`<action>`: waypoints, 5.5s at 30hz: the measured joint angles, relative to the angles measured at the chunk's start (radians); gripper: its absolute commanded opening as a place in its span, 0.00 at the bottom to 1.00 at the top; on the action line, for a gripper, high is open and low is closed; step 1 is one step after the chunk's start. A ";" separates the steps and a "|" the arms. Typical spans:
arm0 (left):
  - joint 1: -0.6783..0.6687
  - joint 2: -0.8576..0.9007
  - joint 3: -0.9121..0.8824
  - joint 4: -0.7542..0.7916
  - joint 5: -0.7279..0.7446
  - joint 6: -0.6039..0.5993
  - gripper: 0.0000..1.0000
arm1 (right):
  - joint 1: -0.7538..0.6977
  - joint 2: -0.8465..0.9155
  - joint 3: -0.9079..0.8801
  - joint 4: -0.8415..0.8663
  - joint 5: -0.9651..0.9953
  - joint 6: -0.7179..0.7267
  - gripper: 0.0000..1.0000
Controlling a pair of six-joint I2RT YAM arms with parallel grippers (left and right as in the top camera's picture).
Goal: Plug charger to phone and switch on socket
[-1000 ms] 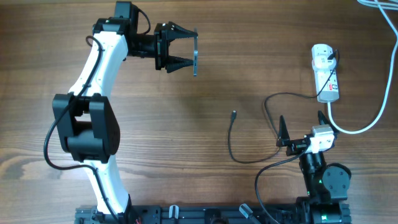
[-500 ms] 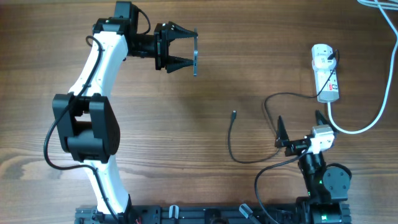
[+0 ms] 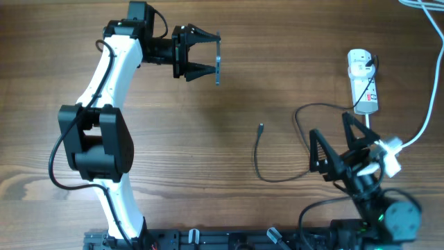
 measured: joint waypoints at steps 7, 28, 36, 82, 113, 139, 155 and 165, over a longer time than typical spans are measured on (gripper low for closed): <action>0.000 -0.005 0.000 -0.003 0.000 0.000 0.70 | -0.001 0.528 0.466 -0.406 -0.087 -0.031 1.00; 0.000 -0.005 0.000 0.000 0.001 0.000 0.70 | 0.729 1.172 1.299 -0.929 0.387 -0.104 1.00; 0.000 -0.005 0.000 0.000 0.000 0.000 0.70 | 0.740 1.243 1.304 -0.867 0.424 -0.042 0.95; 0.000 -0.005 0.000 0.000 0.001 0.000 0.73 | 0.775 1.513 1.425 -0.869 0.792 0.065 0.04; 0.006 -0.013 0.000 0.000 0.034 -0.076 0.65 | 0.709 1.476 1.426 -0.911 0.723 1.323 0.04; 0.006 -0.014 -0.004 -0.003 0.029 -0.116 0.04 | 0.710 1.476 1.435 -0.927 0.672 1.400 0.86; 0.050 -0.015 -0.004 0.057 -0.256 -0.095 0.04 | 0.555 1.353 1.440 -1.353 0.745 0.518 1.00; 0.074 -0.015 -0.005 -0.076 -0.755 0.076 0.04 | 0.530 1.353 1.106 -1.223 0.582 0.278 0.76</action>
